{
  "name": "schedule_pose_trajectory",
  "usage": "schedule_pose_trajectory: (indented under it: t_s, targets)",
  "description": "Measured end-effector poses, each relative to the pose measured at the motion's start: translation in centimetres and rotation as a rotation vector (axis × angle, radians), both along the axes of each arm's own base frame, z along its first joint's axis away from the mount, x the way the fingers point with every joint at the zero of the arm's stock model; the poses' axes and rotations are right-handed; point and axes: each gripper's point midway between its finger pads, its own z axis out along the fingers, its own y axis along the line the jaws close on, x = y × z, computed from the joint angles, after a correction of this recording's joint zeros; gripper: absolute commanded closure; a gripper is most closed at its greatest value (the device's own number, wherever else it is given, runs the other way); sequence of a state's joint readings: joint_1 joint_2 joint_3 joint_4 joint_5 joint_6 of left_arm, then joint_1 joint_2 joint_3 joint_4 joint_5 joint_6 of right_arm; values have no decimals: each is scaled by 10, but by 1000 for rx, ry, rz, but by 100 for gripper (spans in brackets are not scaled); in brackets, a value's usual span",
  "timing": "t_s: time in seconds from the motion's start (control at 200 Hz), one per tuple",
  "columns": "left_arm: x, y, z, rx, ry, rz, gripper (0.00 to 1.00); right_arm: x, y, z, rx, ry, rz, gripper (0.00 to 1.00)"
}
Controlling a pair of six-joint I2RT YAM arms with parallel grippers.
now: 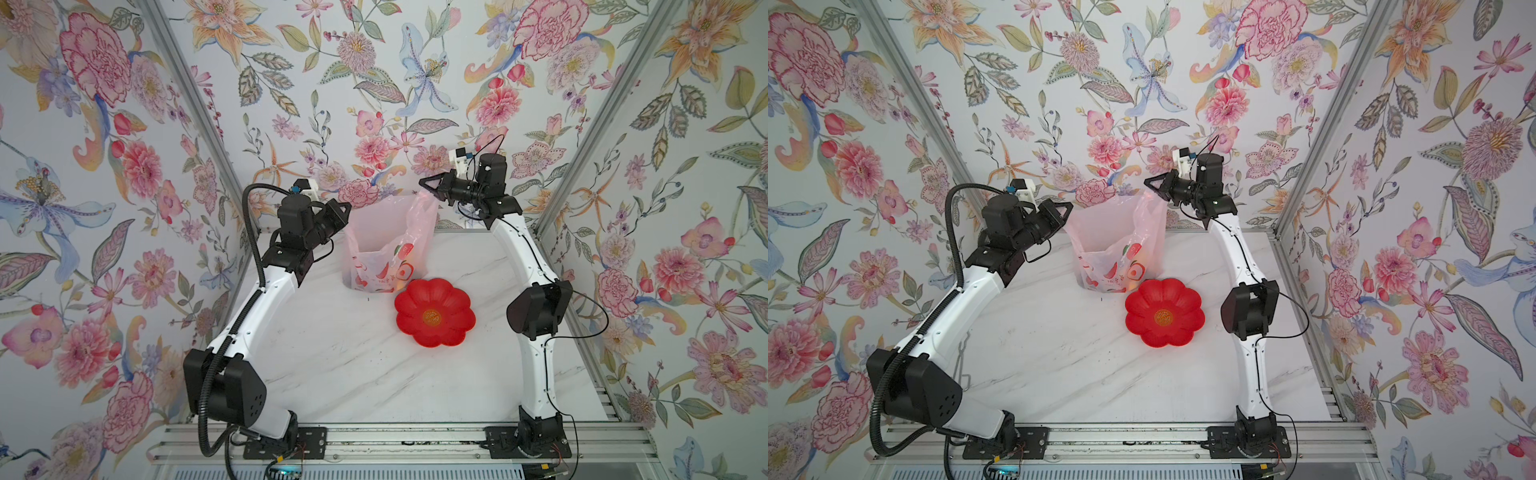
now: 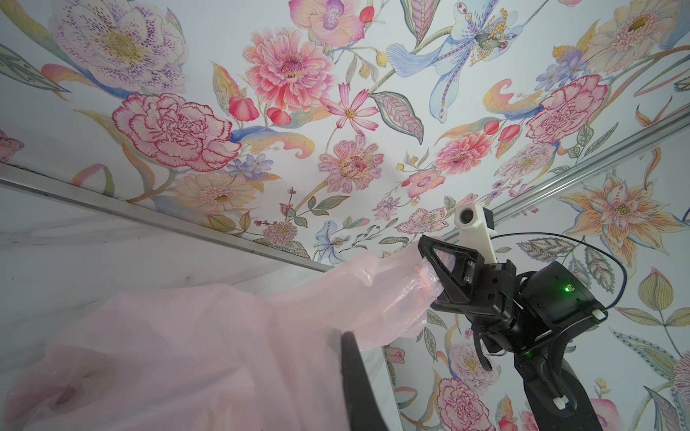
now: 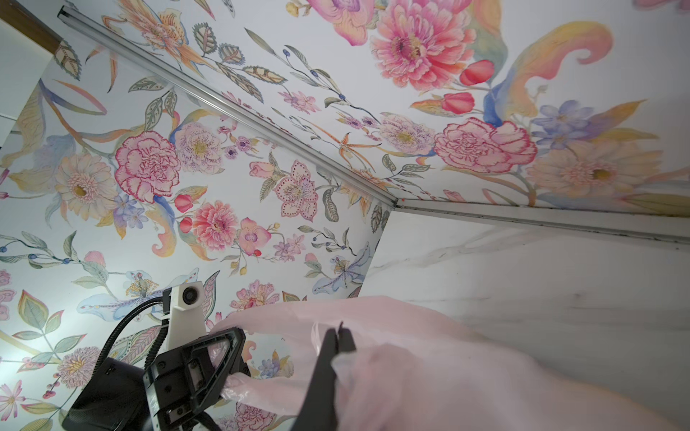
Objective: Place the fruits into the plastic bag
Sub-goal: Place the plastic bag at the top-center of the table.
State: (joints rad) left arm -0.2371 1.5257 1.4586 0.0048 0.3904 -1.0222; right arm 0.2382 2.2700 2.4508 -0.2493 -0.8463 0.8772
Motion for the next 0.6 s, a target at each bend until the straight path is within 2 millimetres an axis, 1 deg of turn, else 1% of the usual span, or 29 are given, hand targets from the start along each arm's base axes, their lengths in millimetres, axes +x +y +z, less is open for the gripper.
schedule_pose_trajectory:
  t_s: [0.04, 0.08, 0.11, 0.15, 0.22, 0.27, 0.3, 0.32, 0.33, 0.335, 0.34, 0.35, 0.355, 0.4, 0.445, 0.51, 0.571, 0.601]
  targets:
    - [1, 0, -1, 0, 2, 0, 91, 0, -5, -1, -5, 0, -7, 81]
    - [1, -1, -3, 2, 5, -2, 83, 1, -9, -1, -10, -5, -14, 75]
    - [2, -1, -3, -2, 8, -2, 78, 0, -11, 0, -13, -7, -16, 71]
    - [2, -1, -2, -2, 6, -2, 74, -1, -12, 0, -18, -8, -18, 68]
    - [2, -1, 5, 2, -10, -4, 65, -4, -12, 1, -28, -12, -14, 58]
    - [1, -1, 12, 8, -26, -5, 54, -7, -10, 2, -32, -15, -9, 49]
    - [1, -1, 17, 13, -38, -6, 49, -9, -9, 3, -35, -16, -5, 40]
    - [1, -1, 19, 13, -43, -6, 45, -10, -8, 4, -39, -22, -2, 29]
    - [1, -1, 20, 19, -47, -7, 45, -10, -8, 4, -37, -18, -3, 21]
    - [1, -1, 21, 17, -47, -6, 44, -11, -8, 4, -38, -19, -3, 16]
    - [1, 0, 21, 15, -47, -5, 44, -11, -8, 4, -41, -22, -2, 9]
    - [1, 0, 22, 15, -48, -5, 42, -11, -8, 4, -43, -25, 0, 2]
    - [1, 0, 23, 20, -52, -7, 41, -12, -8, 5, -43, -25, 0, 0]
    - [0, 0, 26, 31, -58, -8, 37, -14, -8, 6, -46, -26, 3, 1]
    - [-1, 0, 26, 38, -56, -7, 35, -17, -7, 8, -53, -34, 7, 1]
    - [-1, 1, 25, 57, -51, -7, 26, -21, -8, 10, -59, -35, 8, 1]
    - [-2, 2, 21, 81, -41, -7, 15, -26, -10, 11, -66, -29, 7, 1]
    - [-2, 4, 19, 94, -35, -5, 4, -29, -11, 12, -71, -27, 6, 1]
